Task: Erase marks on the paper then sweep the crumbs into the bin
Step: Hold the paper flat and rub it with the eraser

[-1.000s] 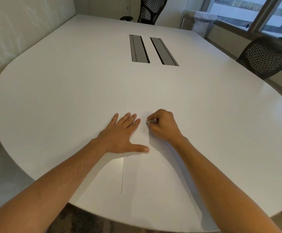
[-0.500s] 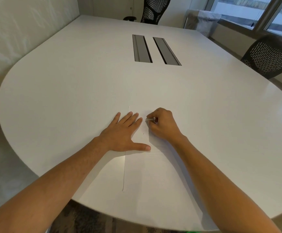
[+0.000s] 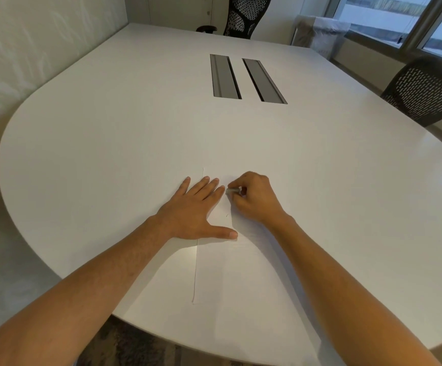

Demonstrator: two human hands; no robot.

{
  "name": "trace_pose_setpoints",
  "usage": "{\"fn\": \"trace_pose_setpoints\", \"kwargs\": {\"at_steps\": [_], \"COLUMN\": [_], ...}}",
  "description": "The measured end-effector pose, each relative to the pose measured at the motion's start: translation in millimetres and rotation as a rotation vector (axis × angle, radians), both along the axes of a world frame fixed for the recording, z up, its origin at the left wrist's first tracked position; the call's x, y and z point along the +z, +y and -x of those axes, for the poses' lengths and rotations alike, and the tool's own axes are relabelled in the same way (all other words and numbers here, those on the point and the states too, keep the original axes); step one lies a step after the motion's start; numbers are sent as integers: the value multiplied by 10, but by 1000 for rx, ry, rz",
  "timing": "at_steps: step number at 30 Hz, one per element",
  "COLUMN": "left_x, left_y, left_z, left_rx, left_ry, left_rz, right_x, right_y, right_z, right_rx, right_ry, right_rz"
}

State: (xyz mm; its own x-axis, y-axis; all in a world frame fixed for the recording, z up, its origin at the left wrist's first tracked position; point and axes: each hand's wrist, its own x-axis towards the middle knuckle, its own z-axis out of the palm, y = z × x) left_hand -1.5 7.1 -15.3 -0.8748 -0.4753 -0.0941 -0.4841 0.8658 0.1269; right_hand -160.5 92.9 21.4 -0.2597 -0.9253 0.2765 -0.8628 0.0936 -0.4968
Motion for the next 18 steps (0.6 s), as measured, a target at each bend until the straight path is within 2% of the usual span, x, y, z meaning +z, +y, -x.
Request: {"fn": "trace_pose_setpoints", "kwargs": {"at_steps": [6,13,18], "left_x": [-6,14,-5], "left_y": [-4,-9,-12], "left_z": [-2,3,6], "left_rx": [1,2,5], "left_ry": [-3,-10,2], "left_rz": [0,-5,-16], "right_x": [-7,-23,4], "right_y": [264,-153,235], "right_z": [-89,109,-65], "right_rx": [163,-16,115], "right_ry": [45,57,28], "right_rz": [-55,-27,-68]}}
